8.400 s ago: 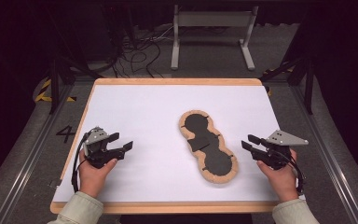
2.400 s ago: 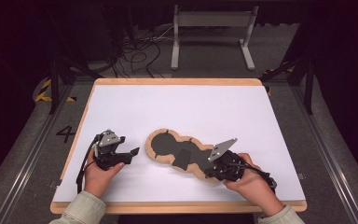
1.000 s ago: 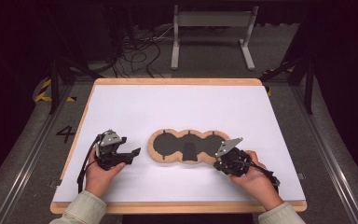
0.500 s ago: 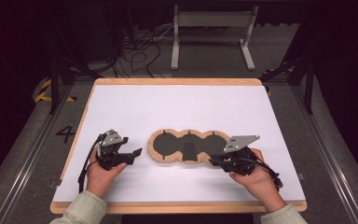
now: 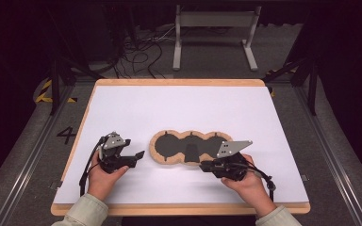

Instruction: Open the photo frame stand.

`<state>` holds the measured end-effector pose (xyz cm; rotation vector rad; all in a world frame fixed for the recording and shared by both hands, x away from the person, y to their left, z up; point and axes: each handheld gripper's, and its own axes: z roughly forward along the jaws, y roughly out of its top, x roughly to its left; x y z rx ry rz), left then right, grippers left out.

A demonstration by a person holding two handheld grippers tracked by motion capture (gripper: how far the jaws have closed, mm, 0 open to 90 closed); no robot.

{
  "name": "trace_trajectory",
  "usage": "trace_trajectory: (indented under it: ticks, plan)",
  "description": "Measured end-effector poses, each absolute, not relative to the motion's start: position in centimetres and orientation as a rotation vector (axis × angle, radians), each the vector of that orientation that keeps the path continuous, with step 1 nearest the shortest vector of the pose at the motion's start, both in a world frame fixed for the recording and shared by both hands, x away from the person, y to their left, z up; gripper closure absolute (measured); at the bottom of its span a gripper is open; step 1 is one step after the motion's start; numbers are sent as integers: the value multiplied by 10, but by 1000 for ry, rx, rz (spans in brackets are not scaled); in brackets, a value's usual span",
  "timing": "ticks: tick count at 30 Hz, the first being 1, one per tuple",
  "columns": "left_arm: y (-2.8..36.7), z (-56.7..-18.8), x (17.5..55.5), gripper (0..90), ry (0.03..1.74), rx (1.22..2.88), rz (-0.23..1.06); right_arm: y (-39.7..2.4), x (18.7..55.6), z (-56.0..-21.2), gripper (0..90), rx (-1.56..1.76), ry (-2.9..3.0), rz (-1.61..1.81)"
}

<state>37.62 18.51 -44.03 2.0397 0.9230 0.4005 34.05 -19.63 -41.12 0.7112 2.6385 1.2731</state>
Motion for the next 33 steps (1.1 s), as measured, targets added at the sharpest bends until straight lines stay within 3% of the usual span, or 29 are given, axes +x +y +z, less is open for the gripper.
trace_trajectory:
  ticks: [18, 33]
  plan:
    - [183, -442, 377, 274, 915, 2061, 396, -193, 359, -442, 900, 842, 2680, 1132]
    - [181, -444, 378, 266, 902, 2080, 376, -190, 362, -432, 900, 827, 2638, 1185]
